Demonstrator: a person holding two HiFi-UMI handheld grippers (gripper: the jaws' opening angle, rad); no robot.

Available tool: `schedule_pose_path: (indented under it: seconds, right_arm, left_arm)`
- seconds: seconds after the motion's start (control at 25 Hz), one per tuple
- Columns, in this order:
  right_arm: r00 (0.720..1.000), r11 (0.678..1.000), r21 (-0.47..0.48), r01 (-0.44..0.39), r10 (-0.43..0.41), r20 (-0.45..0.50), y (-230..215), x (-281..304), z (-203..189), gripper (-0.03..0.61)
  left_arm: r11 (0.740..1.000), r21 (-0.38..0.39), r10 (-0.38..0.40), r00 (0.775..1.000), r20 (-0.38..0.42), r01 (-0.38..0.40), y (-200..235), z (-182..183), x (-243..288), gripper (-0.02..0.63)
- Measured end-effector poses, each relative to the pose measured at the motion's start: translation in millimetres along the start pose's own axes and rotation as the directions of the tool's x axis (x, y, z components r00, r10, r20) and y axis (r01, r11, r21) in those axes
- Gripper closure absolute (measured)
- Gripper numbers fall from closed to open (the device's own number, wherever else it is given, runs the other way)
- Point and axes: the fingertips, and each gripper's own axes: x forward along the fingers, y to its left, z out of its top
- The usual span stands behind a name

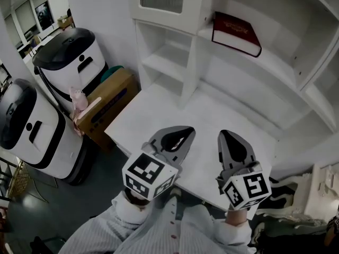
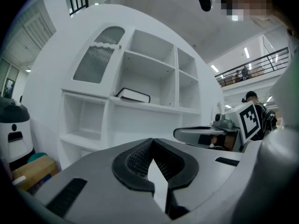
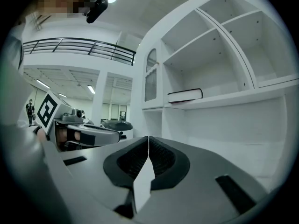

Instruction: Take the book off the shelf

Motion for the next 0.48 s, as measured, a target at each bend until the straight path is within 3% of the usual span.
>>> schedule_pose_path:
  seconds: [0.48]
  right_arm:
    - [1.000, 1.000, -0.003, 0.025, -0.025, 0.002, -60, 52, 3, 0.563]
  left_arm:
    - [1.000, 0.005, -0.018, 0.999, -0.036, 0.018, 35, 2, 69, 0.603]
